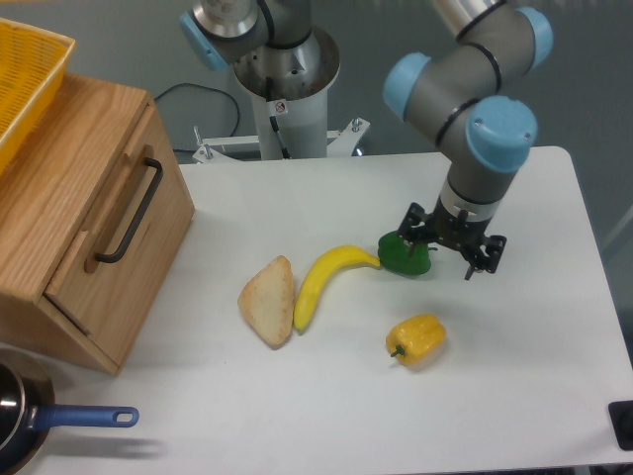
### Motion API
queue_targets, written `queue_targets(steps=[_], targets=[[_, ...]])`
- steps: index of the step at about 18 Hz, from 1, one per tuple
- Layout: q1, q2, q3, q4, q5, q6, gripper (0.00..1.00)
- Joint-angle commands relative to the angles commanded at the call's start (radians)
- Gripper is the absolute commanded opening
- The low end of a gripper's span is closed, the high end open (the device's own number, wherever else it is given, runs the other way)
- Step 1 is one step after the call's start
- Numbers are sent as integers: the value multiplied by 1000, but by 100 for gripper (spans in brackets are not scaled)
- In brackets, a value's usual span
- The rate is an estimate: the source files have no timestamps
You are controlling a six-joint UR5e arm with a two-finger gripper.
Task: Slide the top drawer open
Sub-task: 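Raise the gripper and move it toward the wooden drawer's black handle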
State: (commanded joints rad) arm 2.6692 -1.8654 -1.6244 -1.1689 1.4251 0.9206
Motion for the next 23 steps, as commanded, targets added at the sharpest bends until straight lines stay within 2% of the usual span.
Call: queue_targets(steps=[3, 4, 8, 11, 16, 19, 23], targets=[[-8, 17, -18, -24, -102, -127, 100], [-8, 44, -35, -22, -151, -159, 100], [0, 97, -69, -23, -379, -166, 100], [-9, 175, -75, -46, -370, -192, 100], [-84, 244, -69, -251, -370, -207, 100], [-143, 255, -68, -301, -361, -210, 100], [-198, 253, -42, -399, -272, -215, 100]])
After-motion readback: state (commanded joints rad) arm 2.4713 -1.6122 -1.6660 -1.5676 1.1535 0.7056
